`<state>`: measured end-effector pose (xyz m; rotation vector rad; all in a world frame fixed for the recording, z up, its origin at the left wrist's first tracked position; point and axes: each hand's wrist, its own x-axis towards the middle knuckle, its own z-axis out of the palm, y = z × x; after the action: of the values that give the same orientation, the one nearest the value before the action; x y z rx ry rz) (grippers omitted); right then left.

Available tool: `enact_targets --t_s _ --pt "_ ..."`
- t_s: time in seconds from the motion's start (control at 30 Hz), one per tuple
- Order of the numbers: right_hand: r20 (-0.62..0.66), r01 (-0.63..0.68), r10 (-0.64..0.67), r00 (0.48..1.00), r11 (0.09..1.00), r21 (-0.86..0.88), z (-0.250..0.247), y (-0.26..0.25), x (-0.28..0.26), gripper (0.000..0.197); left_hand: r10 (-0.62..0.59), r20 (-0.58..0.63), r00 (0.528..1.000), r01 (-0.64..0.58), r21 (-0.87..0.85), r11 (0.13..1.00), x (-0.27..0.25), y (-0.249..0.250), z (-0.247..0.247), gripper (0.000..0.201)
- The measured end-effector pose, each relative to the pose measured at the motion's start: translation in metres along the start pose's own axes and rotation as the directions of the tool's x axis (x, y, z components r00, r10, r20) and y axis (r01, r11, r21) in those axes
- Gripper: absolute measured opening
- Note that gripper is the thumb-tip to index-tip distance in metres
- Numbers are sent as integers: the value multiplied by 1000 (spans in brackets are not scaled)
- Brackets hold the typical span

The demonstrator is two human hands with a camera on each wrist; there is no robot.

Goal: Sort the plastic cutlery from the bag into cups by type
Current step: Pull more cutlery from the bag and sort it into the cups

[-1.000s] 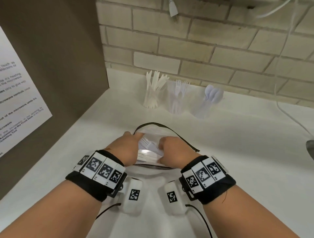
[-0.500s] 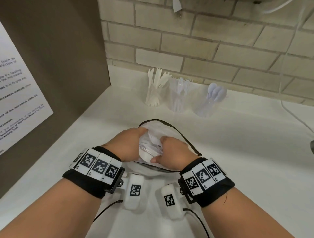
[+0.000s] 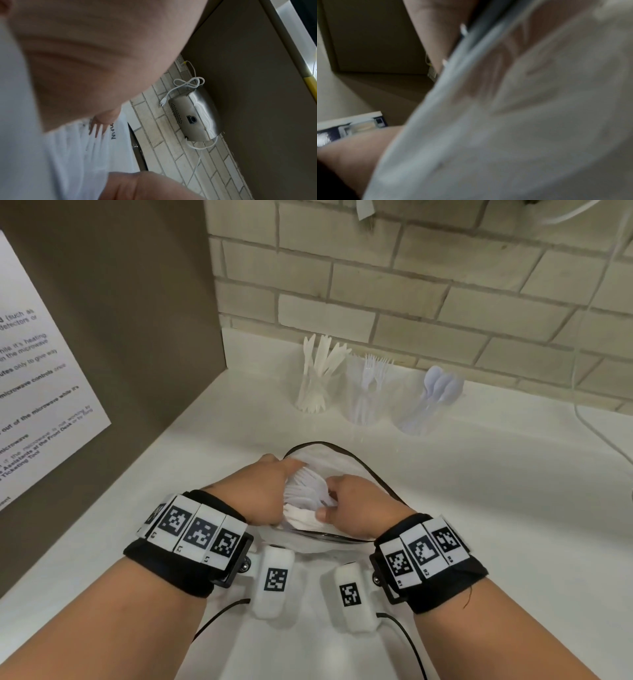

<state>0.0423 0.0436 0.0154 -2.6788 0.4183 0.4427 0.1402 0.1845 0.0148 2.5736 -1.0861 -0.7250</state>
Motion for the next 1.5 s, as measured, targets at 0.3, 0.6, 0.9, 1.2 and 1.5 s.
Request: enact_targets --t_s 0.3,0.6,0.9,1.2,1.5 --pt "62 -16 23 998 992 -124 0 -4 0 49 -11 -34 999 10 -25 1000 -1 2 5 94" --pt "47 4 -2 999 999 -34 -1 -2 -1 21 -68 16 998 67 54 996 0 -3 2 90" --pt "86 56 -56 995 998 2 0 0 -1 23 -45 -17 999 44 -21 999 0 -6 -2 90" --pt "88 88 -98 991 990 109 4 0 -3 27 4 72 997 -8 53 999 4 -14 -2 89" --pt "-100 205 -179 979 837 507 -11 5 -10 39 -46 18 999 45 47 998 6 -24 -5 67"
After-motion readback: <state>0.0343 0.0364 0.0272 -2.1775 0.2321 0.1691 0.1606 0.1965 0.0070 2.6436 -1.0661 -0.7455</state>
